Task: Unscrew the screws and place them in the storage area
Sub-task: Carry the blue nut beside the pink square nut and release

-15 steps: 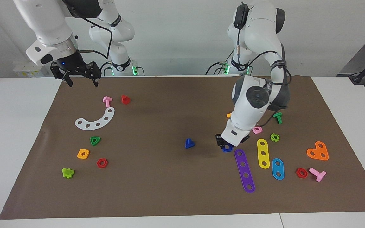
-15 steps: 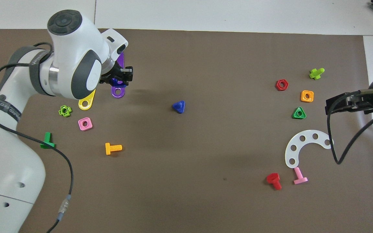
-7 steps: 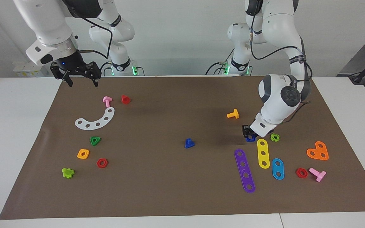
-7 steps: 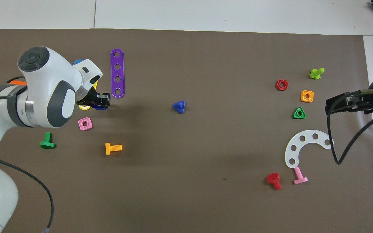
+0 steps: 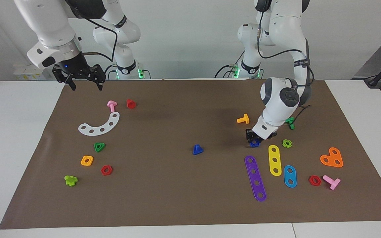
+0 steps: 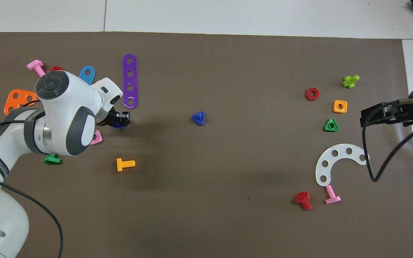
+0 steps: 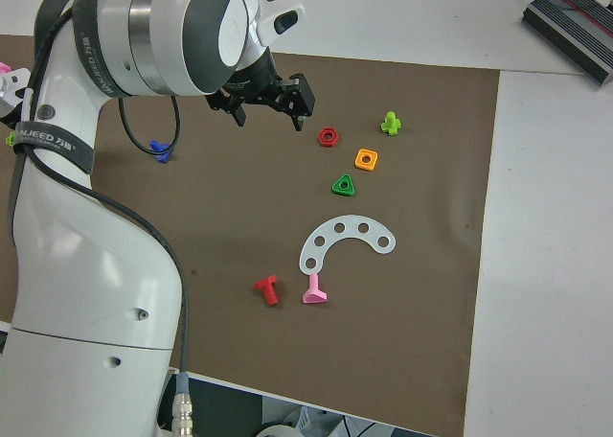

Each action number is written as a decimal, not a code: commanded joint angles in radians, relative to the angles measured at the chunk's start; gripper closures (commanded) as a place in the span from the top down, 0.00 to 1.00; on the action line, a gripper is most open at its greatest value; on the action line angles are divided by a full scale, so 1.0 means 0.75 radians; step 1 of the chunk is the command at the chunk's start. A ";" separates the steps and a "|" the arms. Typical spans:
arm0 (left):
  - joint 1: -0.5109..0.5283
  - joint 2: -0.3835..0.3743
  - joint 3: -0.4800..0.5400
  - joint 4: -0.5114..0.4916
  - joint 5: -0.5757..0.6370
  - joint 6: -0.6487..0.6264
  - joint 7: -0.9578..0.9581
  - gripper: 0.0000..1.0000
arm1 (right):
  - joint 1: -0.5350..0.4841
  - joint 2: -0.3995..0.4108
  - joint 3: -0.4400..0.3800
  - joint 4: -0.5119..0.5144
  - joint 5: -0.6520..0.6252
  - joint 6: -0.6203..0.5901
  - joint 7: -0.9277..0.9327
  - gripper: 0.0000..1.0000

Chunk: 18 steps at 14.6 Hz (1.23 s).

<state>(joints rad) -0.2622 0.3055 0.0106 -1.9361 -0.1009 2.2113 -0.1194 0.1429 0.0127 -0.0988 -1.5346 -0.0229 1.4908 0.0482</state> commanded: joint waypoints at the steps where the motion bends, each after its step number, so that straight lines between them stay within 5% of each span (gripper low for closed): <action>1: -0.045 -0.049 0.017 -0.063 -0.019 0.040 -0.017 0.43 | -0.008 -0.007 0.005 -0.003 0.014 -0.018 -0.030 1.00; 4: -0.047 -0.051 0.019 -0.065 -0.019 0.034 -0.004 0.62 | -0.008 -0.007 0.005 -0.003 0.014 -0.018 -0.030 1.00; 6: -0.047 -0.051 0.019 -0.063 -0.017 0.034 -0.002 0.95 | -0.008 -0.007 0.005 -0.003 0.014 -0.018 -0.030 1.00; 7: -0.047 -0.049 0.019 -0.061 -0.015 0.034 -0.002 1.00 | -0.010 -0.007 0.005 -0.003 0.014 -0.018 -0.030 1.00; 12: 0.016 -0.060 0.021 0.092 -0.007 -0.042 0.000 1.00 | -0.008 -0.007 0.005 -0.003 0.014 -0.018 -0.030 1.00; 18: 0.265 -0.074 0.021 0.483 0.077 -0.477 0.100 1.00 | -0.010 -0.007 0.005 -0.003 0.014 -0.018 -0.030 1.00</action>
<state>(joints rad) -0.1176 0.2531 0.0340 -1.6460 -0.0654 1.9467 -0.0739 0.1429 0.0127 -0.0988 -1.5346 -0.0229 1.4908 0.0482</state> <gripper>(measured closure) 0.000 0.000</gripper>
